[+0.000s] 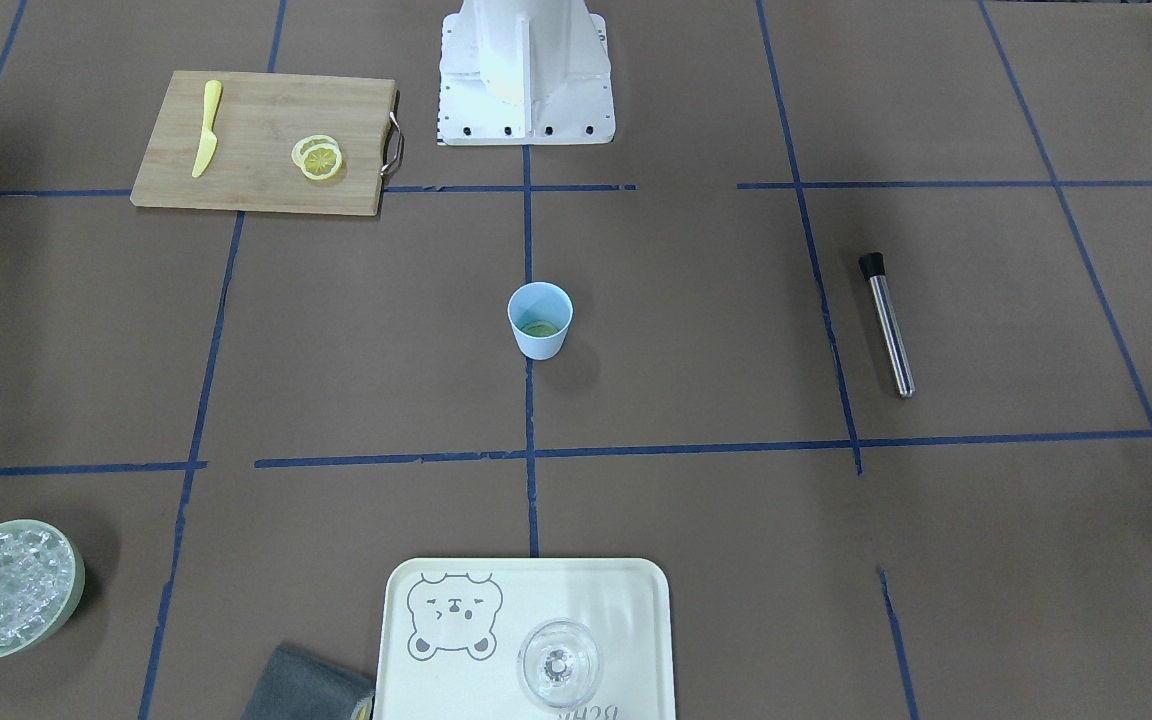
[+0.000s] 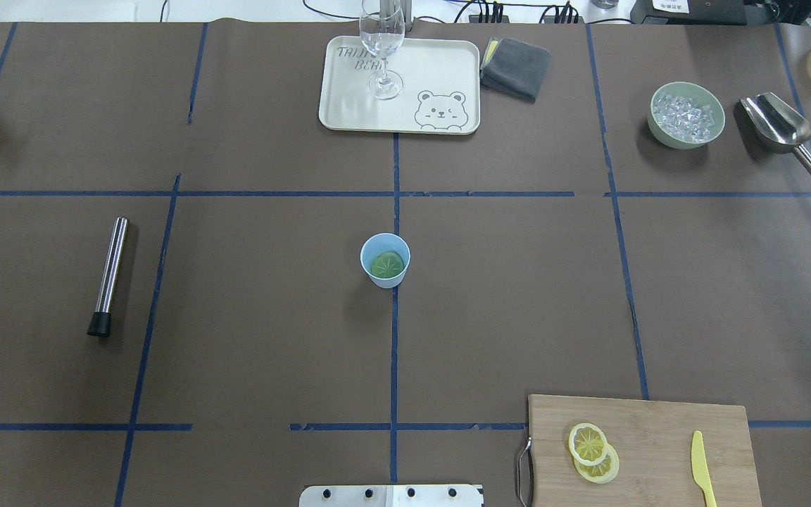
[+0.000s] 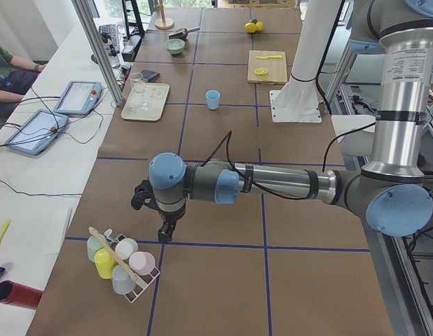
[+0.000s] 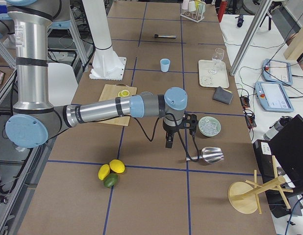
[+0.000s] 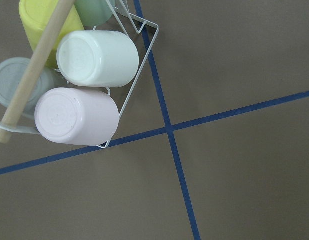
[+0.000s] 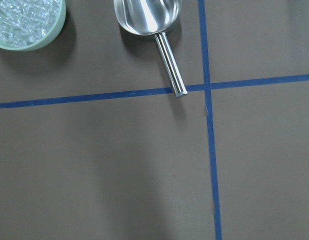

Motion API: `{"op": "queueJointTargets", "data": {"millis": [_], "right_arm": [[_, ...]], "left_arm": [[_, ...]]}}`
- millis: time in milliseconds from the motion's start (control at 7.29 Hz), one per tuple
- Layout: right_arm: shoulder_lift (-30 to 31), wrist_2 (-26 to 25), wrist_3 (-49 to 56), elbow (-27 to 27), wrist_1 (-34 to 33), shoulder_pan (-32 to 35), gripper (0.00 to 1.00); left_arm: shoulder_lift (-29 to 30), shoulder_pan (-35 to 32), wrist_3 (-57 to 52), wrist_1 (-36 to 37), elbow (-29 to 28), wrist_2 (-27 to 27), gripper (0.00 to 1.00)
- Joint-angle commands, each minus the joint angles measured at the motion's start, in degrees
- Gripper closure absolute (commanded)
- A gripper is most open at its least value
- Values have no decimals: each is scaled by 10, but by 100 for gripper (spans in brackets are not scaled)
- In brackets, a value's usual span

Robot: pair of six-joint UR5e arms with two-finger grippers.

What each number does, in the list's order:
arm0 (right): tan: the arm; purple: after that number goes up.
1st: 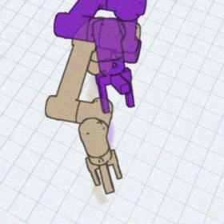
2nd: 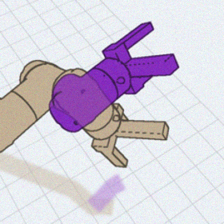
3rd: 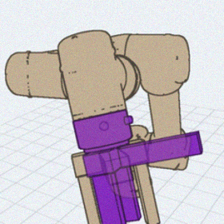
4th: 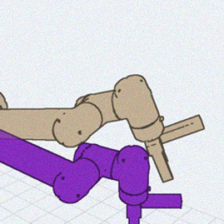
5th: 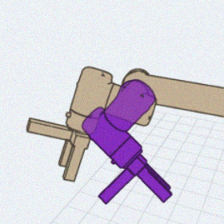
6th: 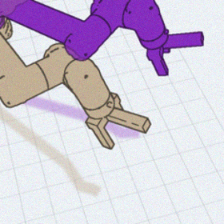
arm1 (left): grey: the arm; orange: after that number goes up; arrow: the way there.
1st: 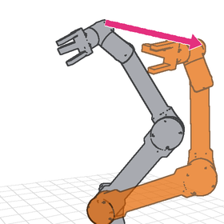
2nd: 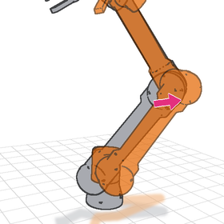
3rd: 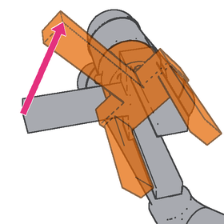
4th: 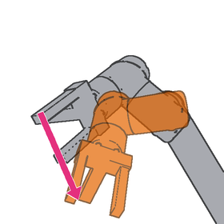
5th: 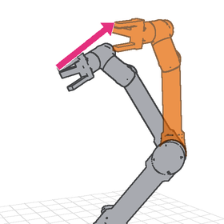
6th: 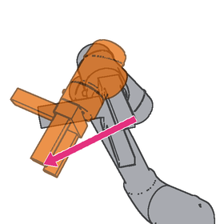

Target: Squeeze lemon into cup

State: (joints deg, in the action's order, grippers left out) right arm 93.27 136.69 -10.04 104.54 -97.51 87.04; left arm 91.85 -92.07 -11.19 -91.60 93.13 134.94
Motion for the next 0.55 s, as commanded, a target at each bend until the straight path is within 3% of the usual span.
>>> {"op": "queueJointTargets", "data": {"millis": [0, 412], "right_arm": [[7, -1, 60, -22, 0, 19, 0], [8, -2, 66, -53, 51, 27, 0]], "left_arm": [[0, 0, -1, -1, -1, 0, 0], [0, 0, 0, 0, -1, 0, 0]]}}
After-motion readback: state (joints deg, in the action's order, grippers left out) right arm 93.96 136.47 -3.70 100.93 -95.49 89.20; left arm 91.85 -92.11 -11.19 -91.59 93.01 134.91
